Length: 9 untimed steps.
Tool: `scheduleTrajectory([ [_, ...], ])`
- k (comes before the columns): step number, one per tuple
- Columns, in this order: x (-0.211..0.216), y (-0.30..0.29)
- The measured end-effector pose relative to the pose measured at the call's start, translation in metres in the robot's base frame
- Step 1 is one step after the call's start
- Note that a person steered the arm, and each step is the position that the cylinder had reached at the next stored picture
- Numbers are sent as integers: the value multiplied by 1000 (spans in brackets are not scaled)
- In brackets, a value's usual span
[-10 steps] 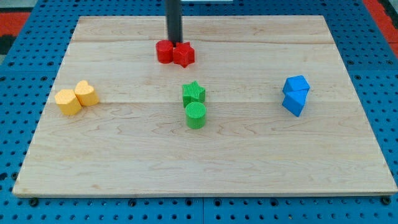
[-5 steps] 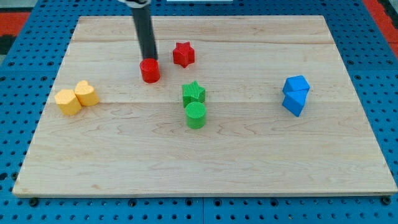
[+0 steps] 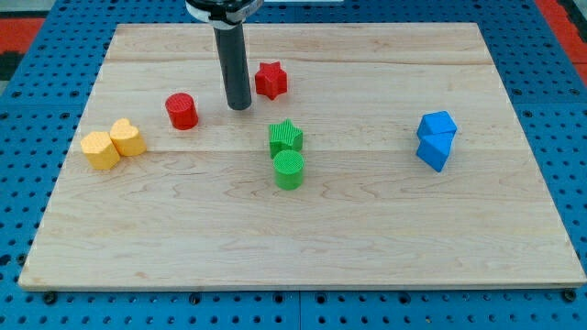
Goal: Move the red circle above the yellow blocks
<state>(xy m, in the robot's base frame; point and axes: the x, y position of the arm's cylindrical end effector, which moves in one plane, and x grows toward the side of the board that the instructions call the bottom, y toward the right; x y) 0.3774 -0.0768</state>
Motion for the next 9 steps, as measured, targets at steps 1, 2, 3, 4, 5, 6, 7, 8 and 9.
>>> scheduleTrajectory([
  [1, 0, -39],
  [2, -20, -89],
  [3, -20, -94],
  [4, -22, -94],
  [5, -13, -82],
  [6, -11, -57],
  [7, -12, -92],
  [8, -14, -138],
  [9, -14, -134],
])
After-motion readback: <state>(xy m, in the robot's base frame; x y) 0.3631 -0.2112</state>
